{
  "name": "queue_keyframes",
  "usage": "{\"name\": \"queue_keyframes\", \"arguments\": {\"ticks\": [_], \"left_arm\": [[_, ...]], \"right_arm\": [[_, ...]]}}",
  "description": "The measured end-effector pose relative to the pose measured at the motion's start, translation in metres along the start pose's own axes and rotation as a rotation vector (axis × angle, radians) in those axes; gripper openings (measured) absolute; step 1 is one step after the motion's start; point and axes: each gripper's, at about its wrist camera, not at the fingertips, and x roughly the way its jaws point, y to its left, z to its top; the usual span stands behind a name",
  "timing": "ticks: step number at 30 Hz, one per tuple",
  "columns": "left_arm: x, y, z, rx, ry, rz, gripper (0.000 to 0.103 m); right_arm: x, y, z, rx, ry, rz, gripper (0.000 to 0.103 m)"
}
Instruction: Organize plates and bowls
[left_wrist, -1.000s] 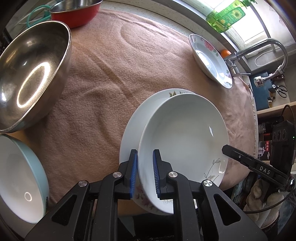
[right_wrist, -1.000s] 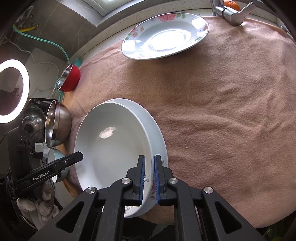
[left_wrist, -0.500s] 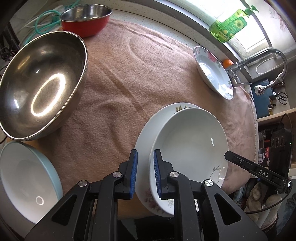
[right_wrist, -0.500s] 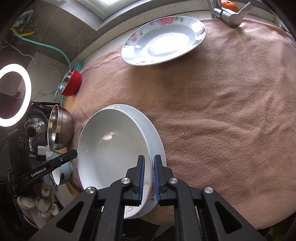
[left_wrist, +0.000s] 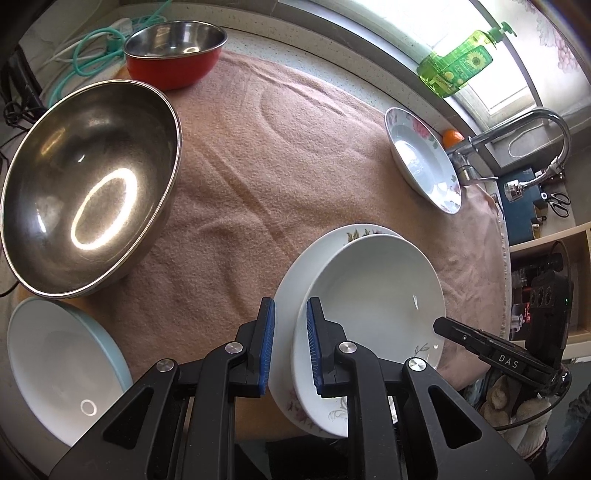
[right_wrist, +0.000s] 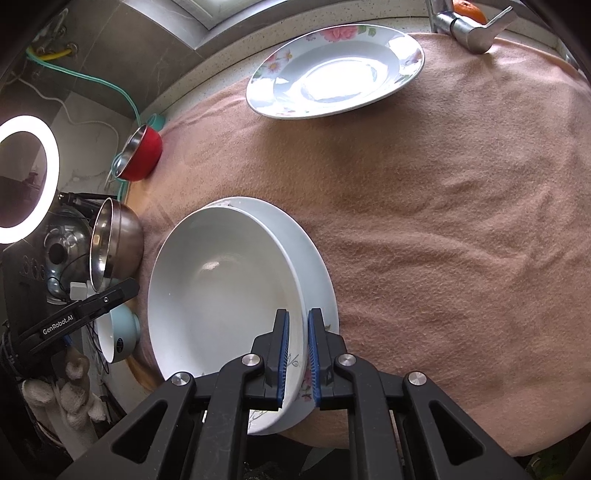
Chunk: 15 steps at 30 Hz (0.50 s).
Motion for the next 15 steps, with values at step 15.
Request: {"name": "queue_keyframes", "arguments": {"ticks": [15], "left_arm": [[-0.007,-0.006,0.006,0.015,-0.024,-0.001,0.015]], "right_arm": [[-0.015,-0.002,0.005,0.014,-0.052,0.023,0.011]]}}
